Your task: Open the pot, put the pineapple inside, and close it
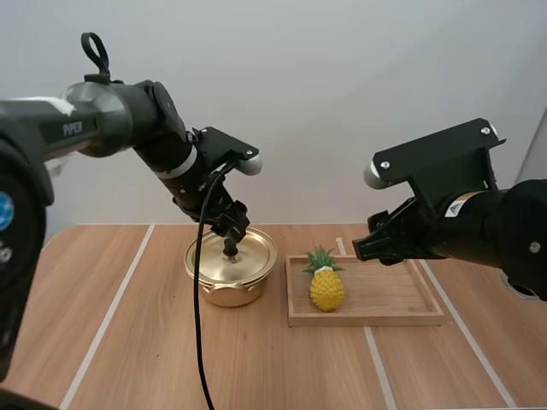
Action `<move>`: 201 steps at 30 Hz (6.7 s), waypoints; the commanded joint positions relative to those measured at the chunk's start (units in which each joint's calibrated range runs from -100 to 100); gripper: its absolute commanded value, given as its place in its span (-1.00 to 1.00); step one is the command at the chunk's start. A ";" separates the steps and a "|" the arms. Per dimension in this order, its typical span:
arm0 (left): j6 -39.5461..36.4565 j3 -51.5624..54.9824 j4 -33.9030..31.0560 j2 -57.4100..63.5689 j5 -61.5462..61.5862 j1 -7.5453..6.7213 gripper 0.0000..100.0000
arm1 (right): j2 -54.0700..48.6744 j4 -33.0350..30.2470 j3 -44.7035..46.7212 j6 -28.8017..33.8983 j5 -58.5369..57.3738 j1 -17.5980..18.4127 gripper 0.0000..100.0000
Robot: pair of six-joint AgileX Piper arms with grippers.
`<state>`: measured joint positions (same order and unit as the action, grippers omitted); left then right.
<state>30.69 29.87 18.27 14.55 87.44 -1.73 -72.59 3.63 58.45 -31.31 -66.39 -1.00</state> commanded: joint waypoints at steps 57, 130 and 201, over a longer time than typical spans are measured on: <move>-0.84 -11.75 0.32 -18.60 -5.06 -0.22 -1.00 | -0.30 0.76 -0.60 -0.35 0.98 -1.83 1.00; -10.93 -47.15 7.63 29.97 -57.95 -0.22 -1.00 | 69.06 34.17 -10.59 -30.52 5.95 -1.76 1.00; -8.79 -47.15 7.23 32.80 -68.74 -0.22 -1.00 | 64.99 40.07 -33.34 -37.98 -10.46 11.90 -1.00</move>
<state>21.61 -17.12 24.99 47.16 19.63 -1.81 -9.74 44.69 25.42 -68.98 -75.99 10.68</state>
